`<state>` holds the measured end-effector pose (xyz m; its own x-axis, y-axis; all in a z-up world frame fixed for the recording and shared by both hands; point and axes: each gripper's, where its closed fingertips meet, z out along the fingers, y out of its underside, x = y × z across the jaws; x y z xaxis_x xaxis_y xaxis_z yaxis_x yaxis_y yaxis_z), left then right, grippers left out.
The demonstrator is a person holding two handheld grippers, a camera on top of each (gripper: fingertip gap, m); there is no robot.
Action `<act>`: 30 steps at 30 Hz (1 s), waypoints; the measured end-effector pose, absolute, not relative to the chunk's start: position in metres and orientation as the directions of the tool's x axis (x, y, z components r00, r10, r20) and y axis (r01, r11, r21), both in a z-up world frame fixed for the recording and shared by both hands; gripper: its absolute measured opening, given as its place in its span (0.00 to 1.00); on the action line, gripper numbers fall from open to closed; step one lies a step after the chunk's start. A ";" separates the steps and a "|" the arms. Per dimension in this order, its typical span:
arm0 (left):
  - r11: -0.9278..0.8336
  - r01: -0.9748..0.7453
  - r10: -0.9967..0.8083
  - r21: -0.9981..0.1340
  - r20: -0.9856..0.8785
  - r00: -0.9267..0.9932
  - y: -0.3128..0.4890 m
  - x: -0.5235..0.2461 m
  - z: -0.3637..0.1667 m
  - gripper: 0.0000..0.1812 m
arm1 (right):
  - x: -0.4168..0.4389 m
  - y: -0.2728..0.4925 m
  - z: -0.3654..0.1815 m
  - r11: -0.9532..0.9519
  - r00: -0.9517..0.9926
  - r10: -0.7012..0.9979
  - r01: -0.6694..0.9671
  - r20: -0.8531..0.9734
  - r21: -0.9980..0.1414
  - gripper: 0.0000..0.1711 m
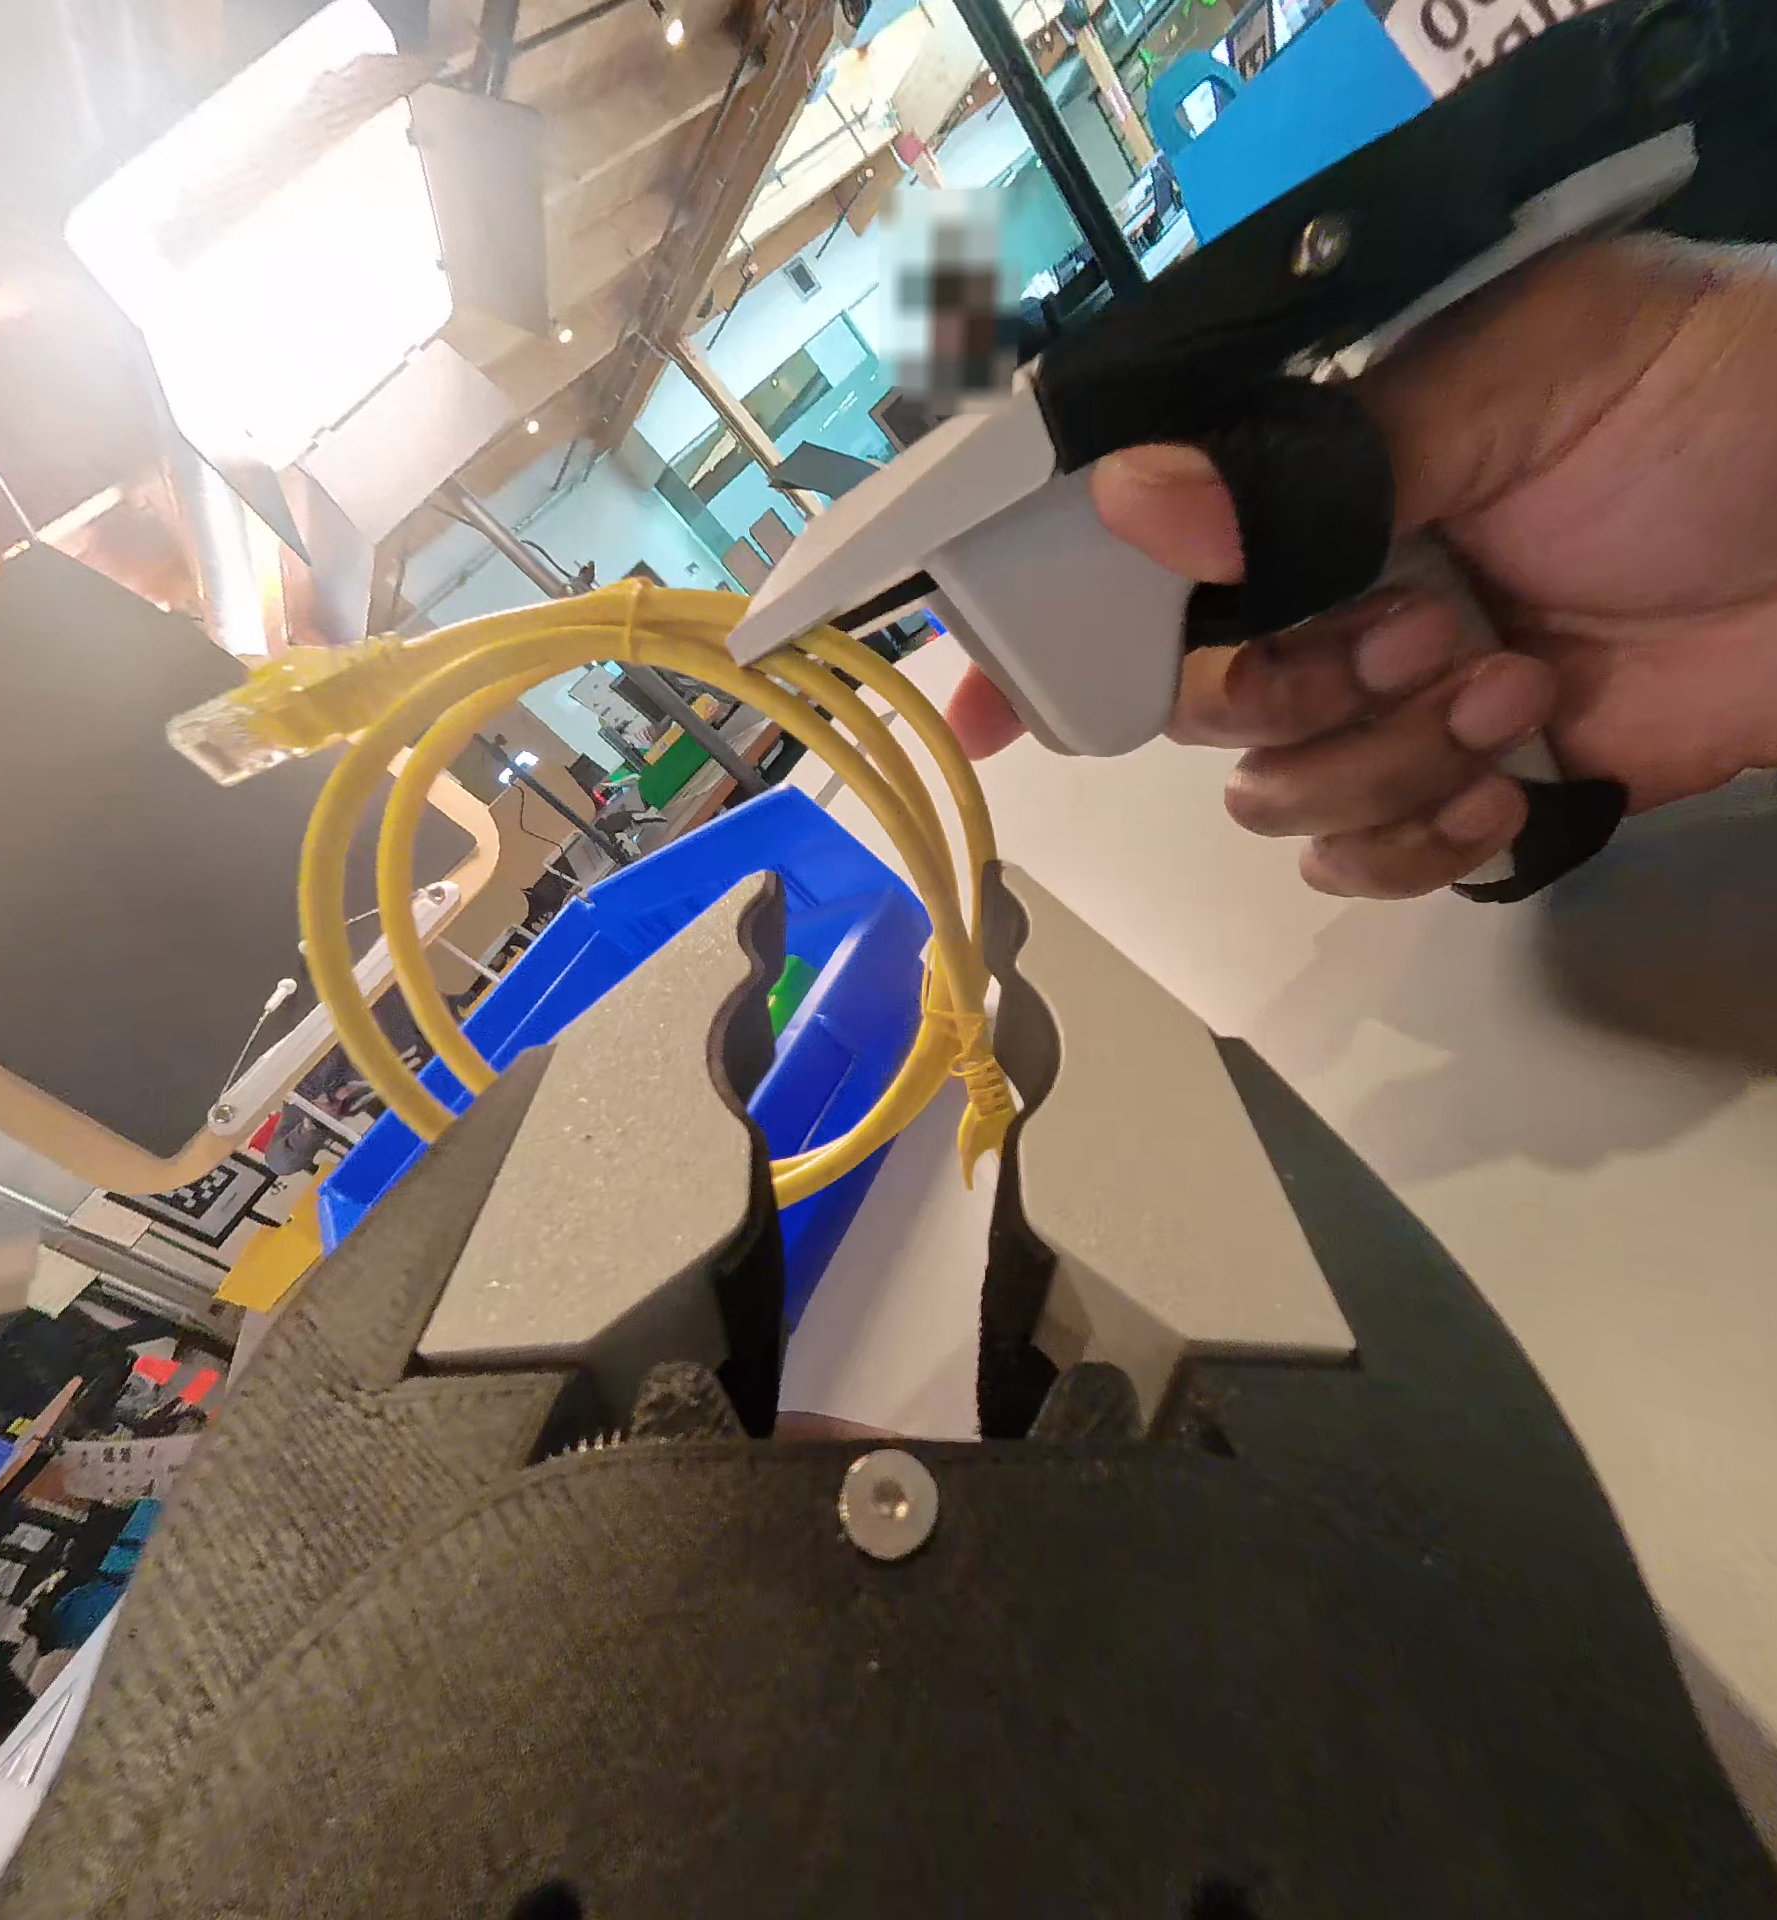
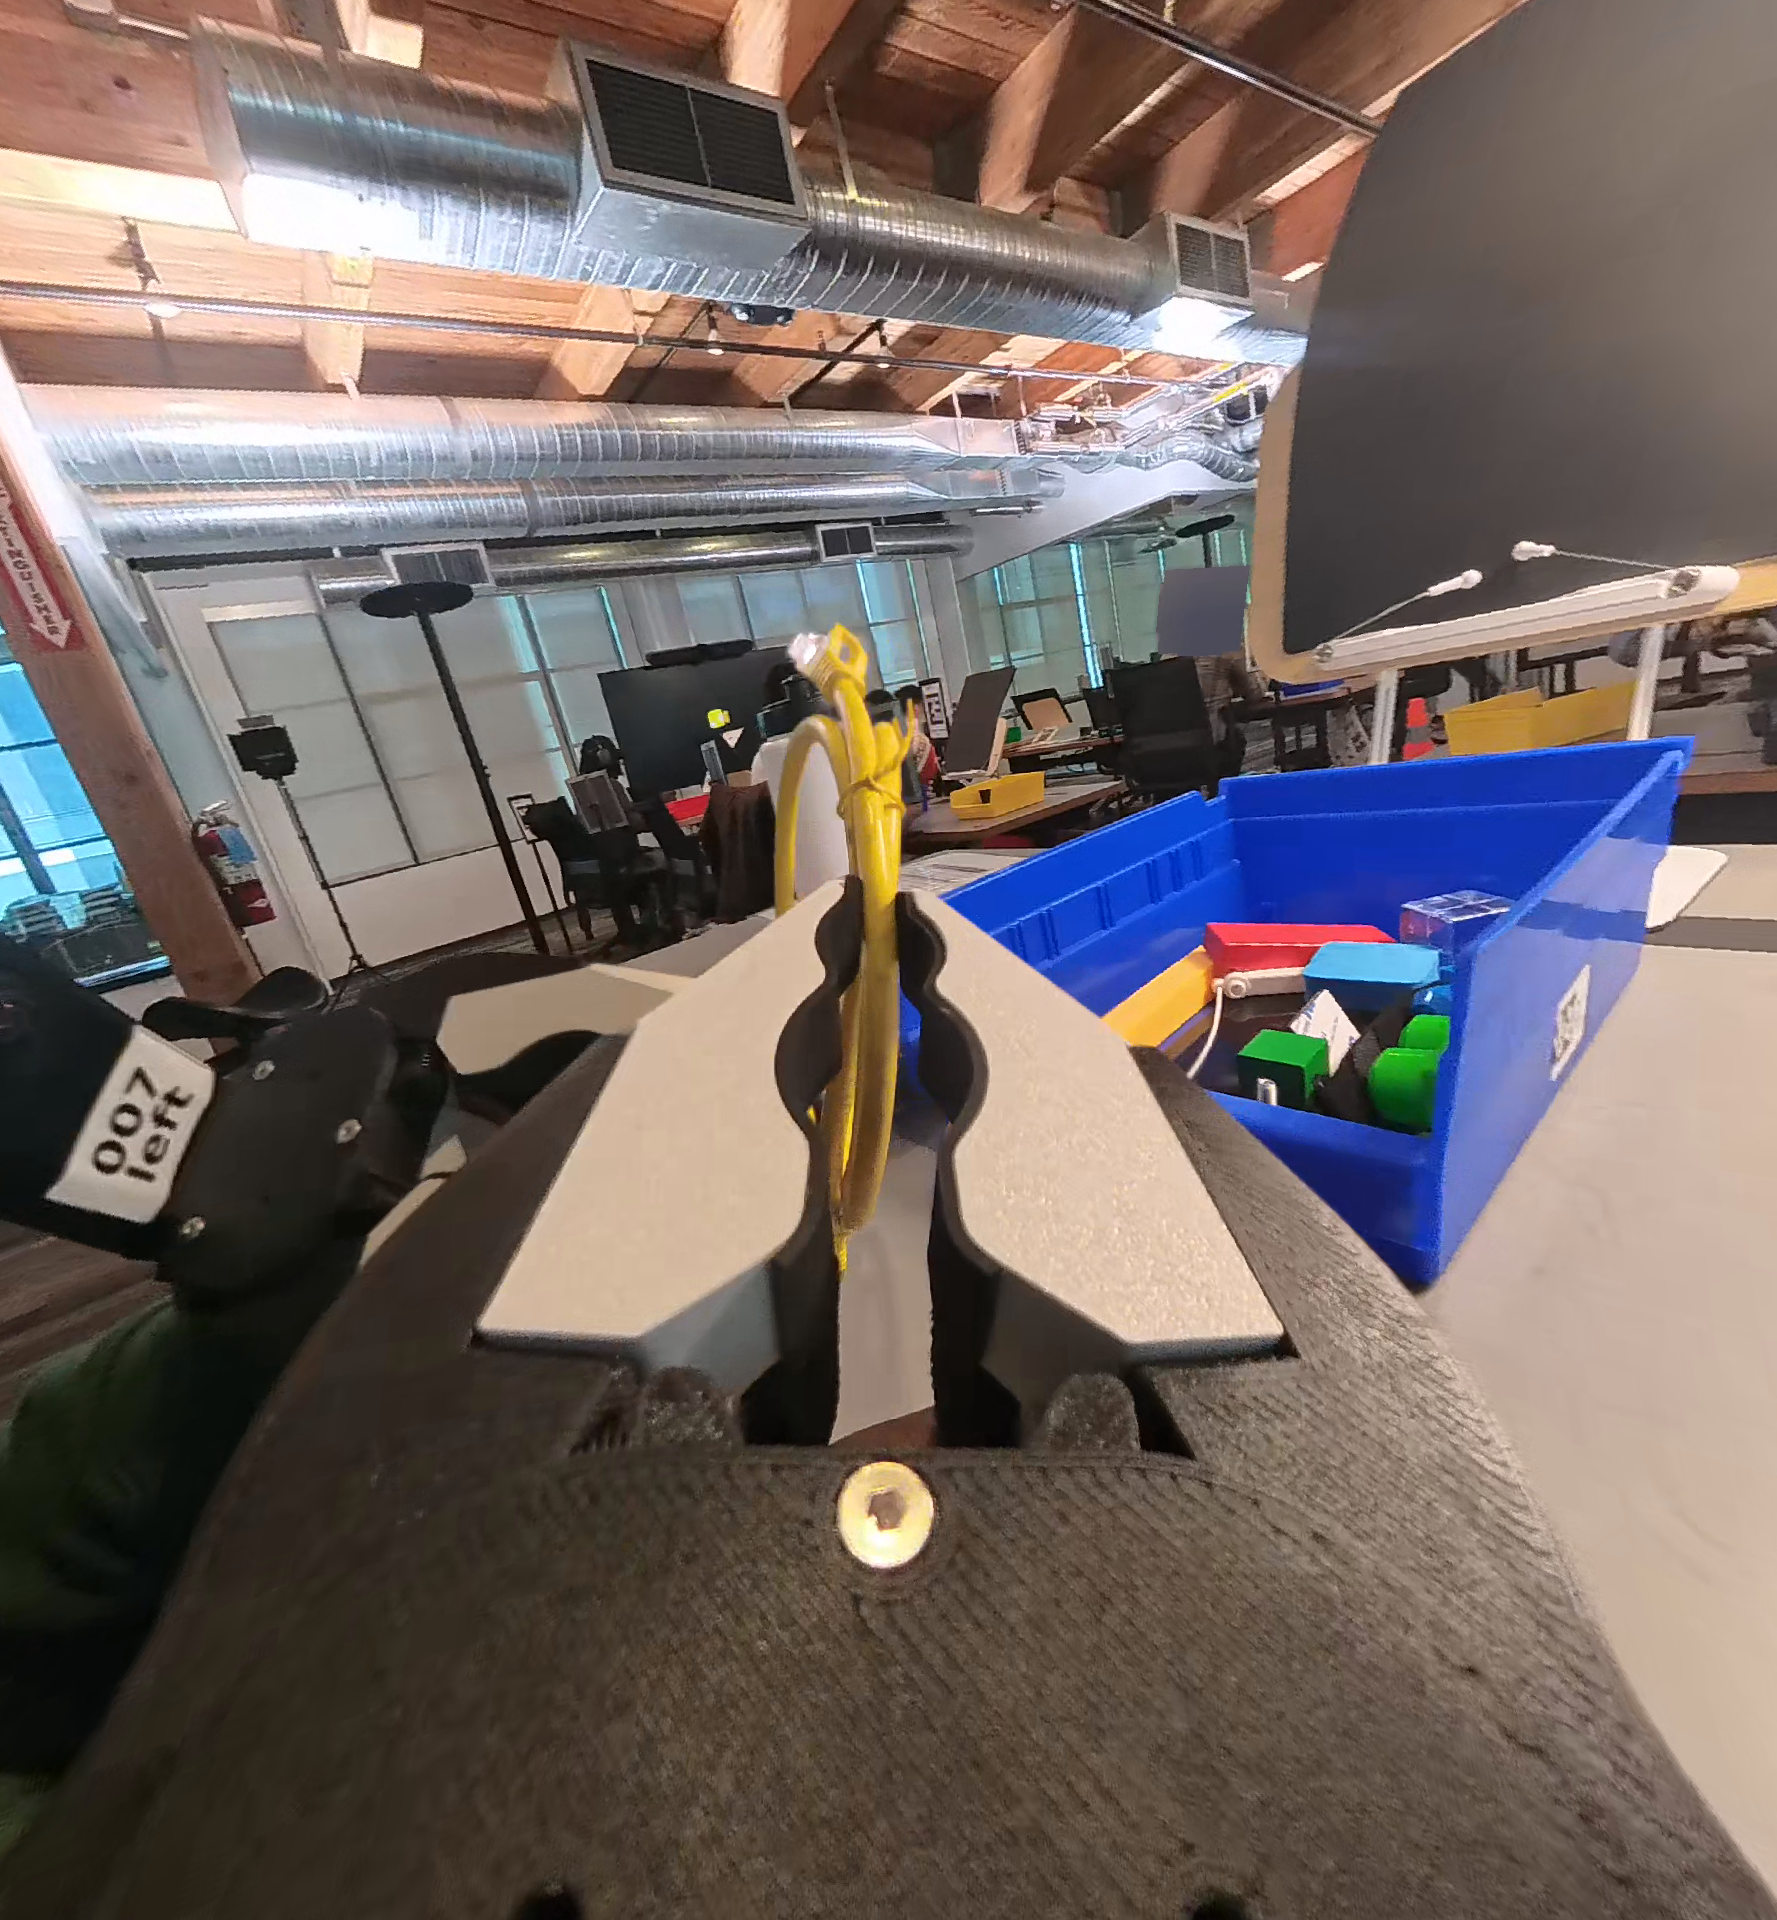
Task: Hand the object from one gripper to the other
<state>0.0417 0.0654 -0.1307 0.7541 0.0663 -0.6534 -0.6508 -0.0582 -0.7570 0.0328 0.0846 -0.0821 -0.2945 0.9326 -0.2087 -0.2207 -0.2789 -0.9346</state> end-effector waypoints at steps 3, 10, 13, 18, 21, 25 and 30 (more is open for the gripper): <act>-0.078 -0.652 0.057 -0.754 -0.656 0.752 0.067 0.042 -0.134 0.20 | 0.034 0.073 -0.080 -0.267 -0.342 0.922 -0.220 -0.182 -0.938 0.04; -0.082 -0.612 -0.003 -0.787 -0.614 0.789 0.066 0.047 -0.138 0.05 | 0.036 0.061 -0.080 -0.266 -0.397 0.903 -0.212 -0.165 -0.940 0.04; -0.076 -0.591 -0.031 -0.803 -0.591 0.806 0.065 0.051 -0.139 0.05 | 0.036 0.058 -0.081 -0.231 -0.384 0.913 -0.219 -0.134 -0.948 0.04; -0.076 -0.561 -0.030 -0.824 -0.560 0.828 0.063 0.049 -0.136 0.04 | 0.037 0.055 -0.079 -0.170 -0.358 0.931 -0.245 -0.074 -0.954 0.06; -0.050 -0.511 0.013 -0.858 -0.512 0.859 0.061 0.040 -0.127 0.04 | 0.036 0.056 -0.078 -0.097 -0.298 0.954 -0.270 -0.012 -0.958 0.15; 0.064 -0.373 0.030 -0.926 -0.372 0.928 0.052 0.034 -0.105 0.04 | 0.034 0.049 -0.084 0.050 -0.240 0.964 -0.270 0.118 -0.962 0.18; 0.182 -0.150 -0.049 -0.972 -0.161 0.986 0.041 0.029 -0.086 0.04 | 0.033 0.042 -0.088 0.168 -0.200 0.953 -0.271 0.226 -0.948 0.19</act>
